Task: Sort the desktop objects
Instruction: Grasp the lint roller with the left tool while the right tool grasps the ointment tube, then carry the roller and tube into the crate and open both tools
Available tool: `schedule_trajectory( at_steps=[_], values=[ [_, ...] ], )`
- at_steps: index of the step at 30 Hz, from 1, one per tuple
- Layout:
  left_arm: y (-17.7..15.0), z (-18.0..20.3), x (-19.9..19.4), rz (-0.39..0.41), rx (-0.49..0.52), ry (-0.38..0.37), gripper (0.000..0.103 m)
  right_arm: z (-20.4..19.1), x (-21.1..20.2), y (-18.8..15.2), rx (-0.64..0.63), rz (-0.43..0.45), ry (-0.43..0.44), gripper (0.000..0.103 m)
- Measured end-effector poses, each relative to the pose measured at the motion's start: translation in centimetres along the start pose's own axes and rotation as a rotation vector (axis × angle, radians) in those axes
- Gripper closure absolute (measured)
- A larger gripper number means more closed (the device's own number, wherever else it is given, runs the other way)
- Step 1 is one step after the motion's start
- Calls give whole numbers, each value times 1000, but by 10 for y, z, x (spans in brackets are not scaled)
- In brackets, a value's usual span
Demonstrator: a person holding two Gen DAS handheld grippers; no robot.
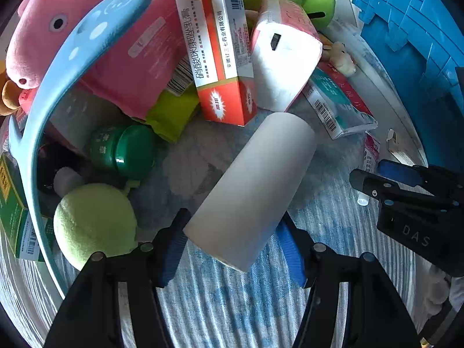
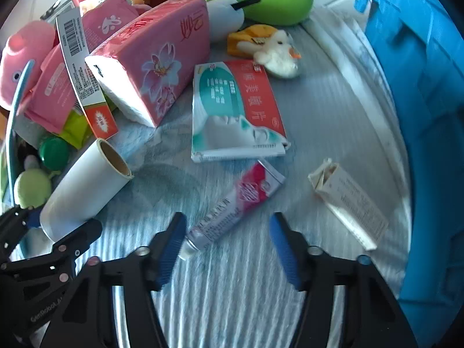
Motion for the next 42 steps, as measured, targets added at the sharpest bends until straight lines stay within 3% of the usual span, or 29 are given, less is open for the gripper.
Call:
schedule_trajectory(
  at_steps=[4, 13, 20, 29, 37, 42],
  values=[
    [-2, 2, -2, 0, -18, -26, 51, -1, -3, -6, -32, 2, -8, 73],
    [-14, 10, -32, 62, -16, -43, 54, 5, -31, -23, -31, 42, 31, 86],
    [-30, 16, -40, 52, -23, -46, 55, -3, -42, -45, -82, 27, 60, 86],
    [-26, 24, -82, 180, 2, -31, 59, -8, -72, -38, -114, 159, 65, 88],
    [-36, 20, -95, 187, -21, -38, 59, -14, -92, -42, -131, 199, 77, 88],
    [-32, 26, -119, 265, -4, -22, 59, -15, -123, -43, -148, 279, 83, 88]
  ],
)
Point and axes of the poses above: each gripper's, at about its wrist camera, not at the fingertips, and x roughly the way its jaws point, z to its right, y to its top, the point moved 2 cm from there along x, roughly the way its jaws point, and after that the axes turned 4 degrees about -y, right-handed, at the moved point
